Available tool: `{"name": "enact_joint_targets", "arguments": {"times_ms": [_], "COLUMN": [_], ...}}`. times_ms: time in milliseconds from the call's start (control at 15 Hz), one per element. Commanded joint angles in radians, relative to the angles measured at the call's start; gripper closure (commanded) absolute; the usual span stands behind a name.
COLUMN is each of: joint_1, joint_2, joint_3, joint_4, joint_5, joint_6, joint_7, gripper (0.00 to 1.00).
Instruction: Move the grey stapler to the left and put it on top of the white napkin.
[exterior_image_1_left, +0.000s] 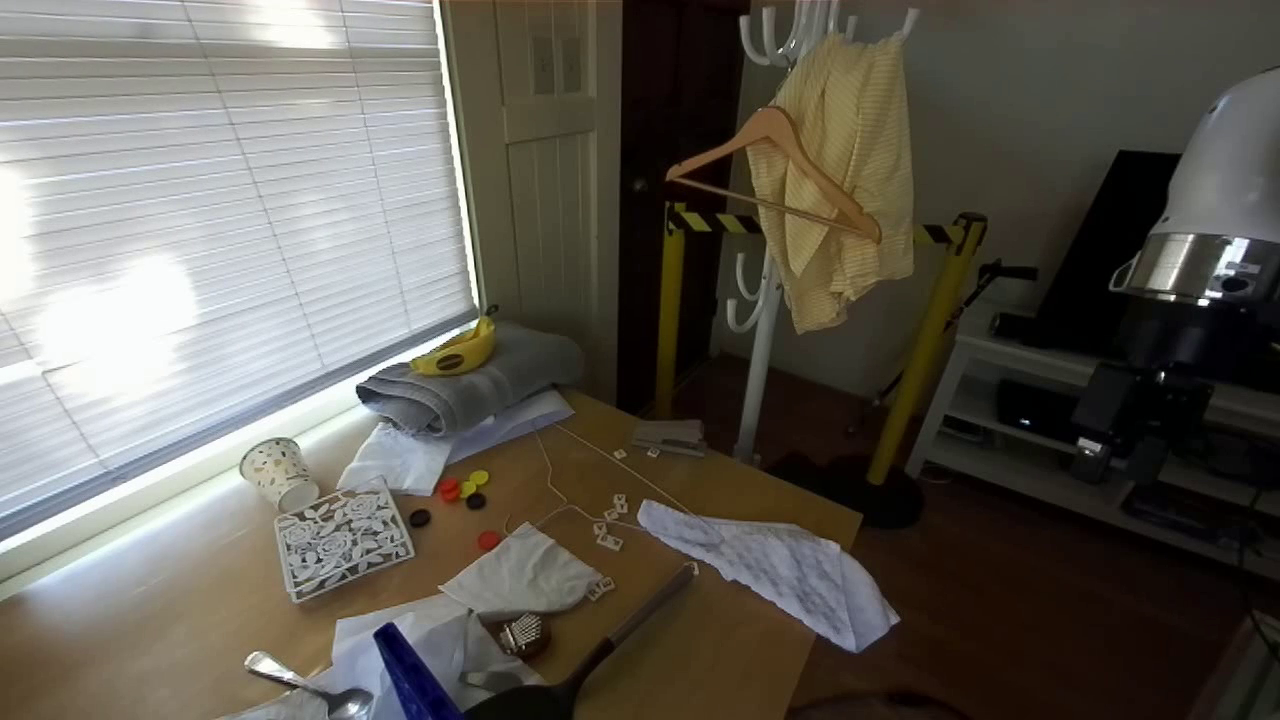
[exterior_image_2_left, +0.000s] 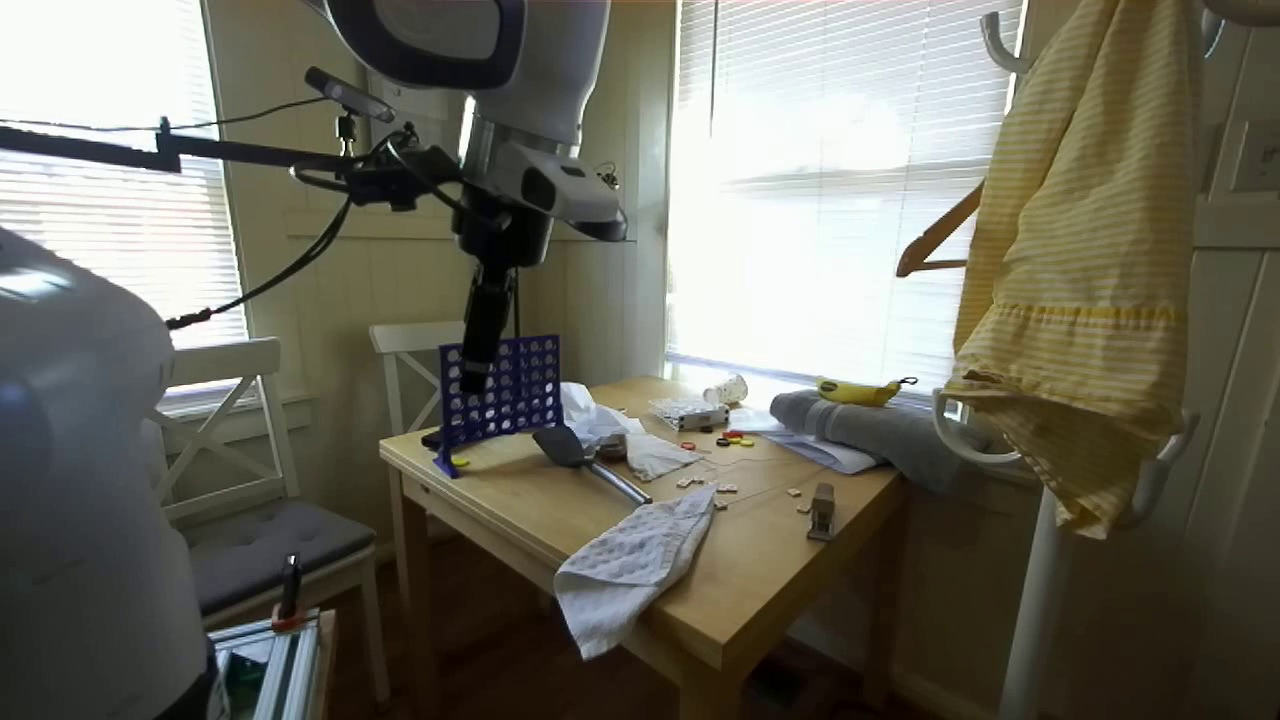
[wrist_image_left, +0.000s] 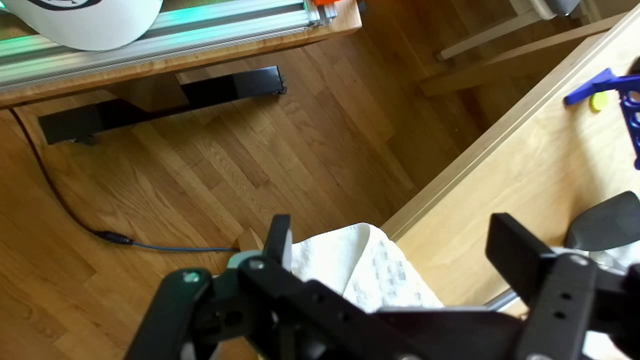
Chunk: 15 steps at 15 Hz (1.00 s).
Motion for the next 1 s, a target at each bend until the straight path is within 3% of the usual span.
{"name": "enact_joint_targets", "arguments": {"times_ms": [0, 533, 933], "joint_1": [-0.027, -0.032, -0.072], "joint_2": [0.000, -0.004, 0.088], "joint_3": [0.022, 0.023, 0.020], "joint_4": [0.003, 0.006, 0.117], "joint_5": [0.014, 0.003, -0.248], "joint_6": [-0.009, 0.012, 0.040], "joint_7": [-0.015, -0.035, -0.221], "gripper": [0.00, 0.00, 0.00]}}
